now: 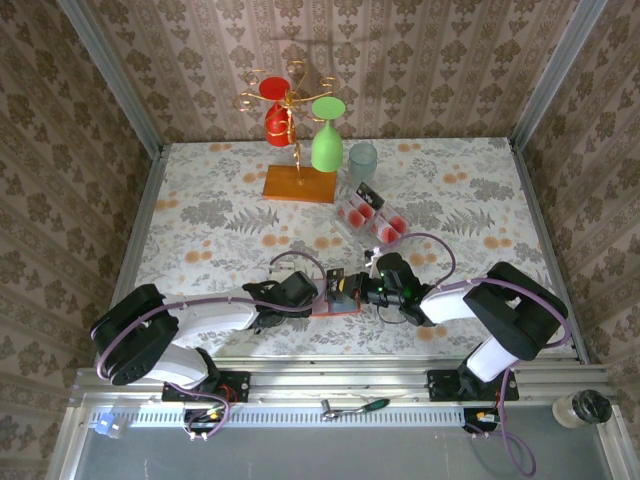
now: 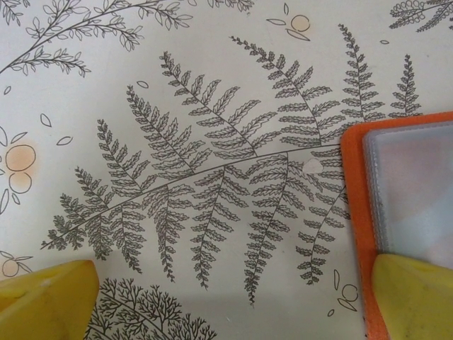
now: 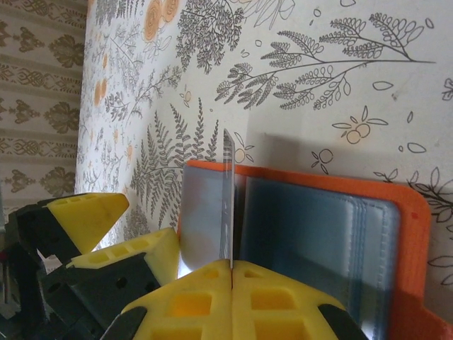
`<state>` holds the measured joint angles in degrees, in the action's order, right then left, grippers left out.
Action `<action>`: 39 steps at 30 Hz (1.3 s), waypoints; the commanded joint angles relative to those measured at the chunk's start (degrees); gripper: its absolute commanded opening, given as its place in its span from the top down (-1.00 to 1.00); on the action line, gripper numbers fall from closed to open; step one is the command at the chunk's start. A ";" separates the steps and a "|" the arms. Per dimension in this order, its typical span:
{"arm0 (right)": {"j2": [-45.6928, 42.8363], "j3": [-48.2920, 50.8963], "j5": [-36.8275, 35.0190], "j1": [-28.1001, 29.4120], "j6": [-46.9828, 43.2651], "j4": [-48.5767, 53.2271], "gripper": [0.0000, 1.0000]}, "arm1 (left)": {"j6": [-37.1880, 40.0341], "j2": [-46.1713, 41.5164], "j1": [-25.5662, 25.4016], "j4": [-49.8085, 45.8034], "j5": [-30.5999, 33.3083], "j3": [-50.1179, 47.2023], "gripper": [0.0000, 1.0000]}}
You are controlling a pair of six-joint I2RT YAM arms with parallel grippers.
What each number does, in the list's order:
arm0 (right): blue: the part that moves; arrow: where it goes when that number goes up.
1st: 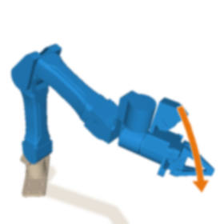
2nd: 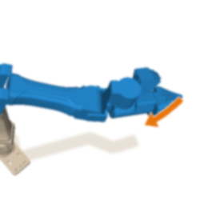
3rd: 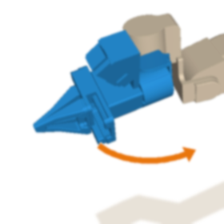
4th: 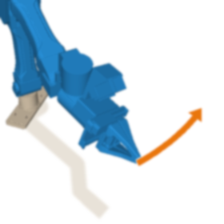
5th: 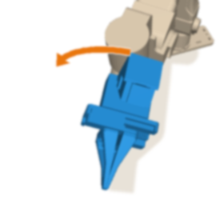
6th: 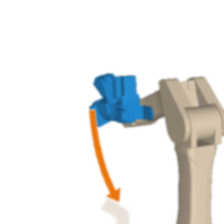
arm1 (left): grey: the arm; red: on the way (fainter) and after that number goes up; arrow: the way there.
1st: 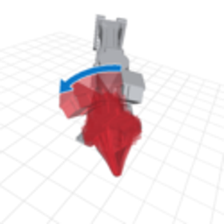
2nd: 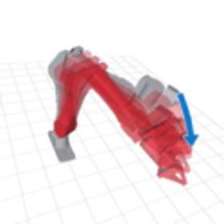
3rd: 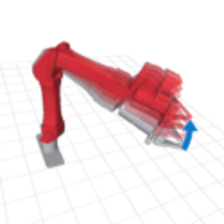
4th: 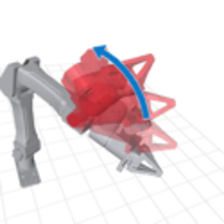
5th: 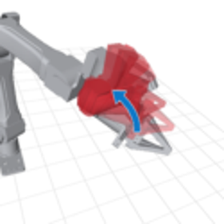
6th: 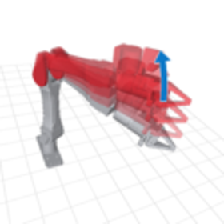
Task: Put the credit cards into the card holder
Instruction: Insert the credit card into the card slot.
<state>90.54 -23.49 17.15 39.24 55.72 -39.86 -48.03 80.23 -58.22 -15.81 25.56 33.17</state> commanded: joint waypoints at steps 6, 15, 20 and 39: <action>1.41 1.24 -1.85 1.34 0.33 -0.84 1.00 | -0.86 -0.05 -0.58 -0.71 0.89 -1.00 -1.00; 1.24 1.92 -2.53 1.98 0.78 -1.01 1.00 | -0.68 -0.07 -0.63 -0.80 0.89 -0.91 -1.00; 0.95 2.67 -2.72 2.06 0.86 -0.82 1.00 | -0.68 -0.09 -0.58 -0.62 0.89 -0.91 -1.00; 0.91 3.26 -2.29 2.38 0.69 1.40 1.00 | -0.48 0.10 -0.58 -0.27 0.98 -0.82 -1.00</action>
<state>90.98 -21.34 16.47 41.15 56.23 -41.01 -48.03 80.20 -58.22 -15.66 25.58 33.01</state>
